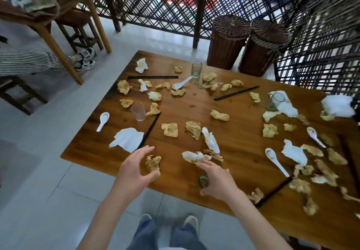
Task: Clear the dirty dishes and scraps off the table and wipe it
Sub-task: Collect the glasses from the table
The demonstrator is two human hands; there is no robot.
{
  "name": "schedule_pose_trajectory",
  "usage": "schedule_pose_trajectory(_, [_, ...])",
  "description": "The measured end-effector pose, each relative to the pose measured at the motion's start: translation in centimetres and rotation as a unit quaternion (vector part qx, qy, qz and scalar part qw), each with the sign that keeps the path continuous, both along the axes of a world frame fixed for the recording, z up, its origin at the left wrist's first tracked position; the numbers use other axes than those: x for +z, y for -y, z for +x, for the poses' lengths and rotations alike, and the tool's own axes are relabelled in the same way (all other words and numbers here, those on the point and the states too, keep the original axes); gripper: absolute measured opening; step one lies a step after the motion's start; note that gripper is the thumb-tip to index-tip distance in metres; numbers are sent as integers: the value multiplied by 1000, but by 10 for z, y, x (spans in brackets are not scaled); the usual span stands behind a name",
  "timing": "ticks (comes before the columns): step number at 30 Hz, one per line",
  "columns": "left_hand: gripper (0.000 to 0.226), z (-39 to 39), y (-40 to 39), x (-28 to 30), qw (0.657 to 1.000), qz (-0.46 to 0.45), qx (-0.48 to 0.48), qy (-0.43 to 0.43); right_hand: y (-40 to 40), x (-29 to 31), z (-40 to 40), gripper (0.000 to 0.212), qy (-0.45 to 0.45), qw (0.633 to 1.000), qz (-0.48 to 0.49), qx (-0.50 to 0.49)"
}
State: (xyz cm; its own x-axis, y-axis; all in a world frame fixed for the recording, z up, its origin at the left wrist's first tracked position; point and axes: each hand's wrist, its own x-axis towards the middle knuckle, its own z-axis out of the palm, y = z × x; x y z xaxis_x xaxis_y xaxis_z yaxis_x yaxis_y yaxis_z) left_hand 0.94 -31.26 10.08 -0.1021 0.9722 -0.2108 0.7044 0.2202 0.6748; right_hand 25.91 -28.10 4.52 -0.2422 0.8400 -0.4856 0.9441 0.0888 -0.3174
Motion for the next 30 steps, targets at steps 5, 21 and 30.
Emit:
schedule_pose_trajectory(5, [67, 14, -3, -9, 1000, -11, -20, 4, 5, -9, 8, 85, -17, 999, -20, -20])
schedule_pose_trajectory(21, [65, 6, -35, -30, 999, -11, 40, -12, -7, -21, 7, 62, -115, 991, 32, -60])
schedule_pose_trajectory(30, [77, -45, -142, -39, 994, 28, 68, -84, -66, -2, -32, 63, -146, 982, 73, -96])
